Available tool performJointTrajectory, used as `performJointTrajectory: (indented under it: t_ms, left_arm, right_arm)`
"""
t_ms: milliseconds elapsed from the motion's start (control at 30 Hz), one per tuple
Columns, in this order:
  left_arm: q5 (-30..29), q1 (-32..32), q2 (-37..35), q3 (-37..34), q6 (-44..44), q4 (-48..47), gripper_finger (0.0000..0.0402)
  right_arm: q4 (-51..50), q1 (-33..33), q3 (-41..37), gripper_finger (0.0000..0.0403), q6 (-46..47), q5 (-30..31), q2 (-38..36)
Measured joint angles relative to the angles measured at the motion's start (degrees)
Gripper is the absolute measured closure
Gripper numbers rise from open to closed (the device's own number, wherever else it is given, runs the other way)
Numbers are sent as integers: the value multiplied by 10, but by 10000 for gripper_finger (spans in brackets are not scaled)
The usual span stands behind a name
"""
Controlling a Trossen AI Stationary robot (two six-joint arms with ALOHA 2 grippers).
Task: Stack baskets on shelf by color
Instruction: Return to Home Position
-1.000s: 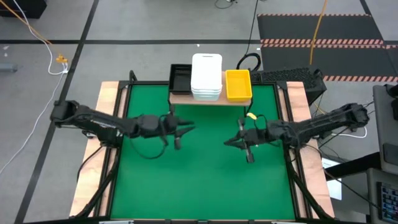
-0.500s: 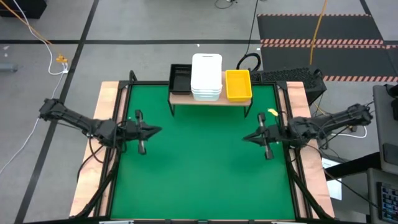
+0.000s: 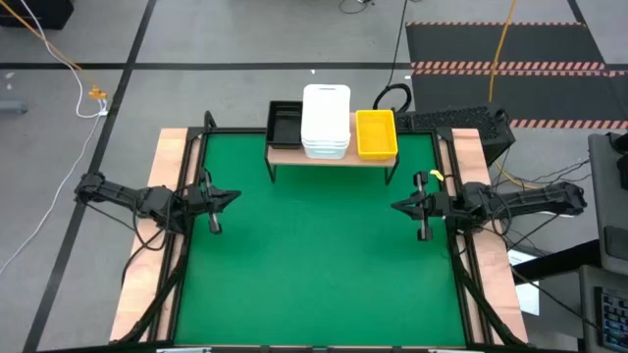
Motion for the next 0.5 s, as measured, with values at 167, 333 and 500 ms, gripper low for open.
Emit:
performJointTrajectory:
  t_ms: [167, 333, 500]
  left_arm:
    - [7, 18, -28, 0, -7, -53, 393]
    - [7, 39, -45, 0, -9, -107, 397]
    - [9, 56, -74, 0, -15, -136, 390]
  right_arm:
    - [-1, -50, -21, 403, 63, -34, 7]
    - [-2, -76, -52, 403, 84, -44, 7]
    - [35, -104, -78, 403, 100, -45, -5]
